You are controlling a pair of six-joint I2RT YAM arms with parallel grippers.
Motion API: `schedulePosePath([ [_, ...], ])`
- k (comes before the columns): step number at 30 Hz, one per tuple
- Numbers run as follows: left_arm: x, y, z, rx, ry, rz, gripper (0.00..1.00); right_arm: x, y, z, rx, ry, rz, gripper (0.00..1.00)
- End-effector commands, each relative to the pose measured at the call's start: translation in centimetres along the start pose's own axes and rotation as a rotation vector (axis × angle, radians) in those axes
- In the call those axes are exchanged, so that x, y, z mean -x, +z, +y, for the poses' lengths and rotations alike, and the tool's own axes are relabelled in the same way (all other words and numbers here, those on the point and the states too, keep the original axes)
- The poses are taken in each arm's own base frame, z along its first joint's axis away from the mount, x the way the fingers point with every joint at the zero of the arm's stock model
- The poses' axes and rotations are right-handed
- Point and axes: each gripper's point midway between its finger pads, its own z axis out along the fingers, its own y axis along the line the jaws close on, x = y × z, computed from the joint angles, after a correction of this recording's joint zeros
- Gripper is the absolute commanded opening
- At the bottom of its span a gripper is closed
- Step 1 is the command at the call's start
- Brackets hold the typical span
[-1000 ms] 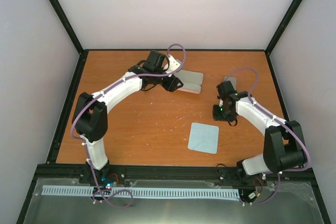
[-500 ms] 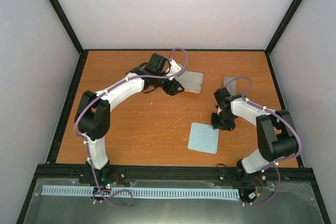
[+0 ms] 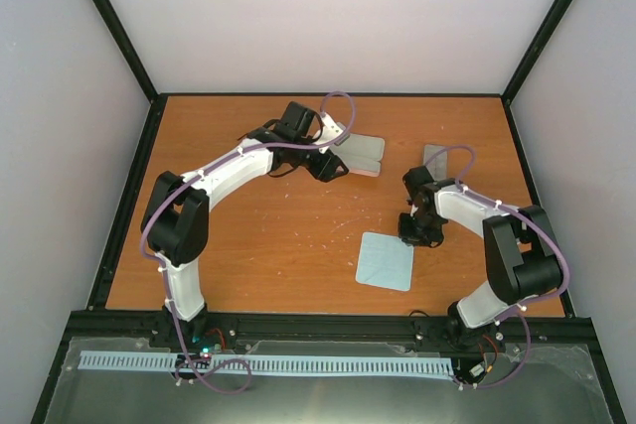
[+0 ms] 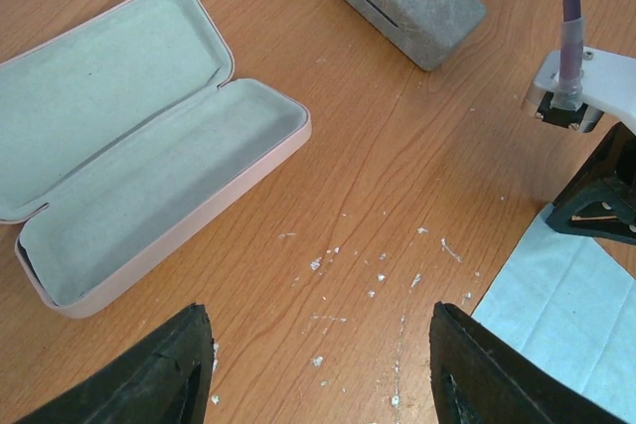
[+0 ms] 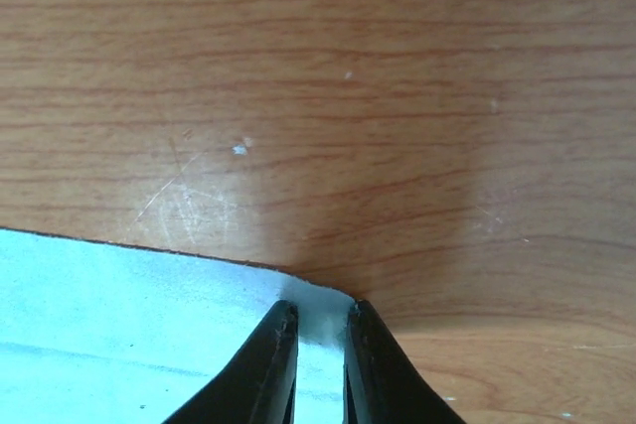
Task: Organize the sunglasses
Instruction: Move the glasses cleaning cloth to the center of the board.
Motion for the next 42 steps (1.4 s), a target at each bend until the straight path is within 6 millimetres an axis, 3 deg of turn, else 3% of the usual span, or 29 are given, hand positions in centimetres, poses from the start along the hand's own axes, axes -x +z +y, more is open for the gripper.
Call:
schedulePosePath([
  [1, 0.1, 0.8, -0.1, -0.007, 0.021, -0.002, 0.6, -2.4, 2.4, 0.5, 0.01, 0.008, 0.085, 0.15],
  [11, -0.7, 1.8, -1.1, -0.032, 0.044, 0.022, 0.58, -3.2, 2.6, 0.6, -0.004, 0.009, 0.1, 0.03],
  [20, -5.4, 6.1, -5.9, -0.157, 0.197, 0.164, 0.49, -0.9, 0.9, -0.7, -0.097, 0.02, -0.001, 0.03],
  [25, -7.9, 7.8, -8.0, -0.172, 0.288, 0.239, 0.37, -0.1, 0.8, -1.0, -0.107, 0.046, -0.033, 0.03],
  [42, -10.8, 11.6, -9.9, -0.13, 0.43, 0.337, 0.33, 2.2, -0.4, -1.0, -0.077, 0.076, -0.109, 0.03],
])
